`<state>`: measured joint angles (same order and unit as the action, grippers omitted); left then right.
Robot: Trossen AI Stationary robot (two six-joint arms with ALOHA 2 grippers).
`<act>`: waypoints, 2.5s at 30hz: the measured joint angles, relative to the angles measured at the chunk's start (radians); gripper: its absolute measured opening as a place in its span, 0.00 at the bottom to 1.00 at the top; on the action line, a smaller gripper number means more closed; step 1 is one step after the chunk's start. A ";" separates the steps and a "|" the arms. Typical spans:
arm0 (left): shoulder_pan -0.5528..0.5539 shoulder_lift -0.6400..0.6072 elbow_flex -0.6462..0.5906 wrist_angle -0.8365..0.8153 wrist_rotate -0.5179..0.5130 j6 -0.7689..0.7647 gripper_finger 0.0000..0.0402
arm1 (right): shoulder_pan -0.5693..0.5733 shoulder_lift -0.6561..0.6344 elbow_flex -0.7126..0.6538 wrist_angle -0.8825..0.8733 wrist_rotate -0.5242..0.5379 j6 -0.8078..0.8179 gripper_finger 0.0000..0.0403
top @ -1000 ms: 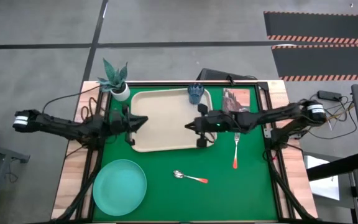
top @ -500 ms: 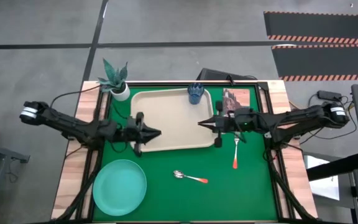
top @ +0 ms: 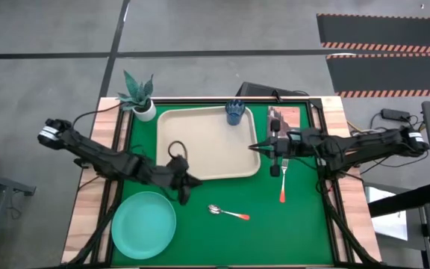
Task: Pick and place plate/cup/fork/spoon on tray
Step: Put the light blue plate on the light brown serving tray
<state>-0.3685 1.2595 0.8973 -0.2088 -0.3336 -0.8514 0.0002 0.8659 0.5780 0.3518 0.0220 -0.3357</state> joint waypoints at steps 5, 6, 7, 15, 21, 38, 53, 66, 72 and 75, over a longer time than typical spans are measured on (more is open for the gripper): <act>-0.038 0.112 0.201 -0.328 0.109 -0.326 0.00 | 0.000 -0.020 -0.005 -0.002 0.000 -0.014 0.02; -0.050 0.137 0.232 -0.346 0.137 -0.378 0.00 | 0.000 -0.021 -0.005 -0.002 0.000 -0.019 0.02; -0.064 0.160 0.255 -0.355 0.168 -0.427 0.00 | 0.000 -0.021 -0.005 -0.001 0.000 -0.026 0.02; -0.241 0.332 0.349 -0.389 0.227 -0.846 0.00 | 0.000 -0.020 -0.005 0.039 0.003 -0.058 0.02; -0.377 0.444 0.403 -0.531 0.396 -1.171 0.00 | 0.000 -0.021 -0.001 0.058 0.002 -0.059 0.02; -0.451 0.513 0.417 -0.561 0.340 -1.203 0.01 | 0.000 -0.021 0.002 0.081 -0.001 -0.072 0.02; -0.466 0.533 0.403 -0.563 0.325 -1.100 0.42 | 0.000 -0.021 0.002 0.081 -0.001 -0.088 0.02; -0.466 0.586 0.403 -0.597 0.327 -1.000 0.42 | 0.000 -0.021 0.002 0.080 0.000 -0.087 0.02; -0.466 0.586 0.403 -0.611 0.326 -1.000 0.34 | 0.000 -0.021 0.002 0.074 0.002 -0.088 0.02; -0.466 0.586 0.403 -0.611 0.325 -1.000 0.30 | 0.000 -0.021 0.002 0.073 0.003 -0.088 0.02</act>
<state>-0.8349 1.8458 1.2999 -0.8194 -0.0086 -1.8511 -0.0002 0.8452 0.5800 0.4244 0.0253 -0.4232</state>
